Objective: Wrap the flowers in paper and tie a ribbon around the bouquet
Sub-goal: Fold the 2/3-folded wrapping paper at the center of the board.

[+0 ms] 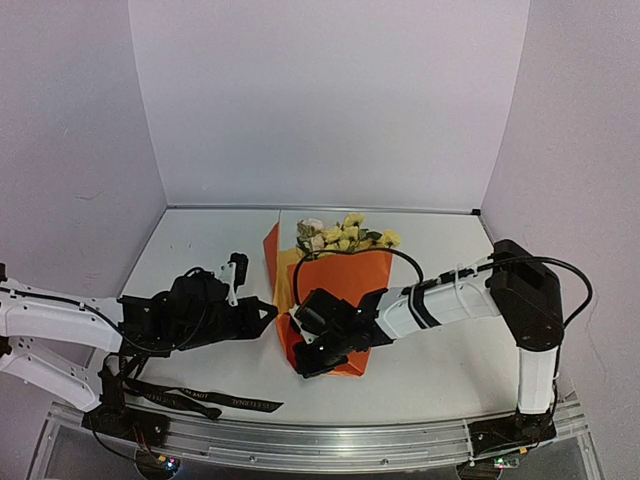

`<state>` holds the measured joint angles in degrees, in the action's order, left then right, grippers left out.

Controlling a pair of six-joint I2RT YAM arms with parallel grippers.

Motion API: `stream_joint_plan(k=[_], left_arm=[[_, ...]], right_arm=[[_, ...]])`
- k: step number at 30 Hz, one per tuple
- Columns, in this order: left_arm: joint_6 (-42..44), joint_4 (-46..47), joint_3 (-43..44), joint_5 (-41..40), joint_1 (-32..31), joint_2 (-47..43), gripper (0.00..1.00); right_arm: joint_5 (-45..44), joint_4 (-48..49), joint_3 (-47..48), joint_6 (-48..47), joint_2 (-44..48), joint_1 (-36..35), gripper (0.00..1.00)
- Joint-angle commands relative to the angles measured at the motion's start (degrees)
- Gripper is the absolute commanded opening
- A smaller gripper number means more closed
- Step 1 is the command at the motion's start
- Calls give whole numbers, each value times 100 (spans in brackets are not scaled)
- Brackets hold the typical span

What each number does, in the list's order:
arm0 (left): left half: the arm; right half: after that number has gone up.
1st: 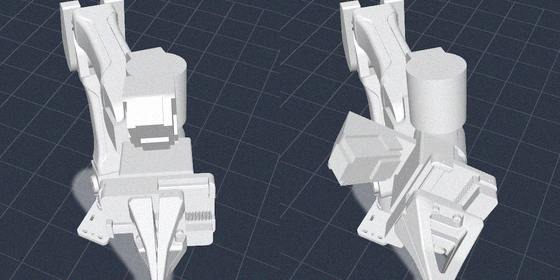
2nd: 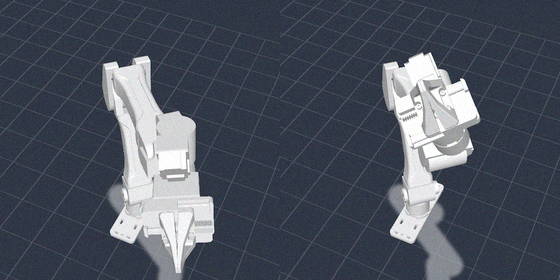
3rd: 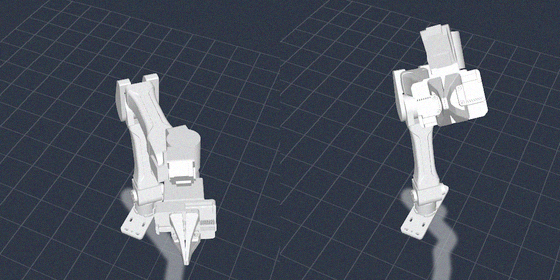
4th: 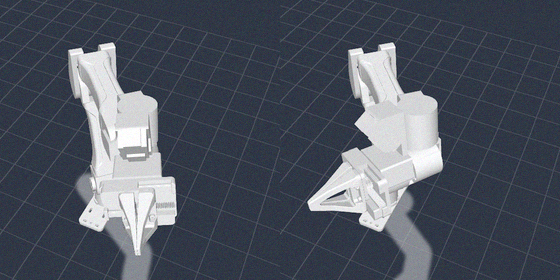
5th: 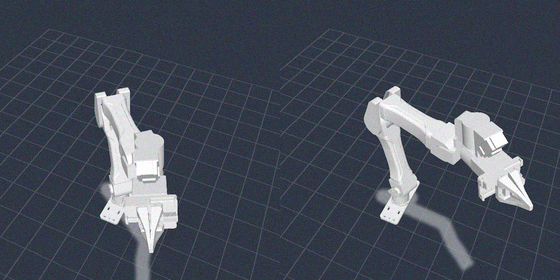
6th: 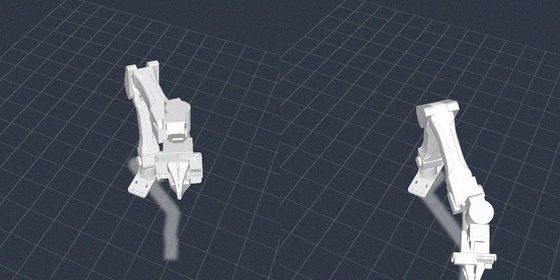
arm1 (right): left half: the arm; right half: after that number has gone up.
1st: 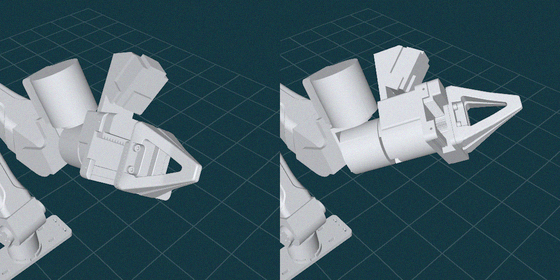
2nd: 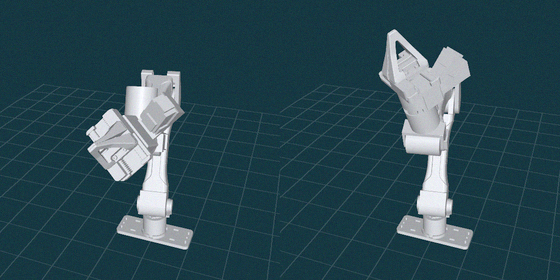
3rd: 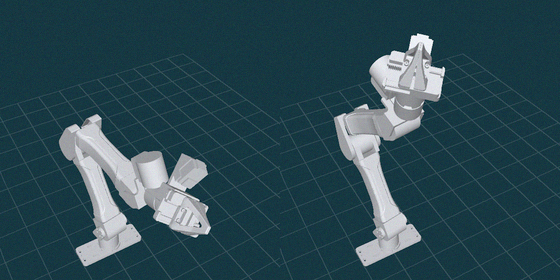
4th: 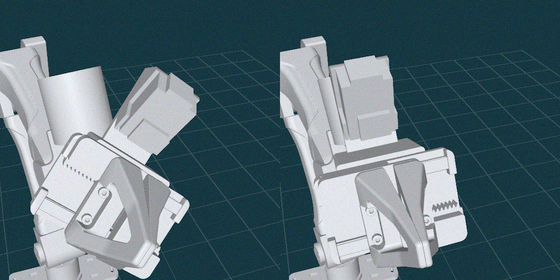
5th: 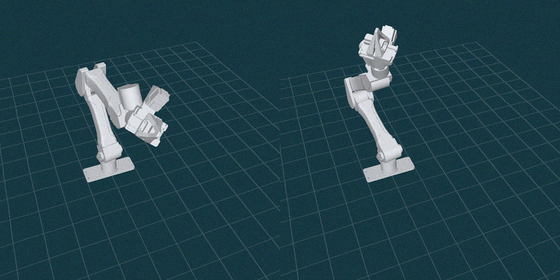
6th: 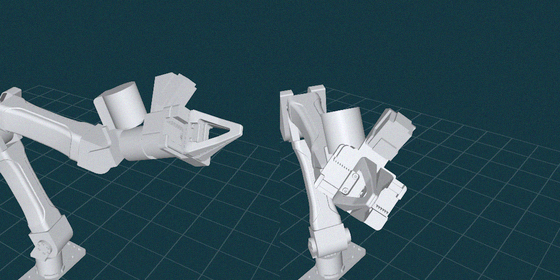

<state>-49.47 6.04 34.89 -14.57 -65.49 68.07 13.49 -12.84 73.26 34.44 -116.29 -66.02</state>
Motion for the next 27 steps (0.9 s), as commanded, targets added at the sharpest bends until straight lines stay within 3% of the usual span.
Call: stream_joint_plan(k=[1,7,10,20,27], left_arm=[[271,203,343,242,-16,141,0],[782,198,831,742,-15,664,0],[1028,97,1235,983,-15,1034,0],[1580,-344,2844,1828,-14,2922,0],[1753,-569,3841,2099,-7,4071,0]], right_arm=[[167,45,-374,-281,902,10,6],[54,-11,-1481,-637,2164,28,12],[-497,-234,-2071,-714,2796,104,15],[-800,-360,-3578,-177,4273,1125,25],[-628,-405,-3756,157,4979,1849,48]])
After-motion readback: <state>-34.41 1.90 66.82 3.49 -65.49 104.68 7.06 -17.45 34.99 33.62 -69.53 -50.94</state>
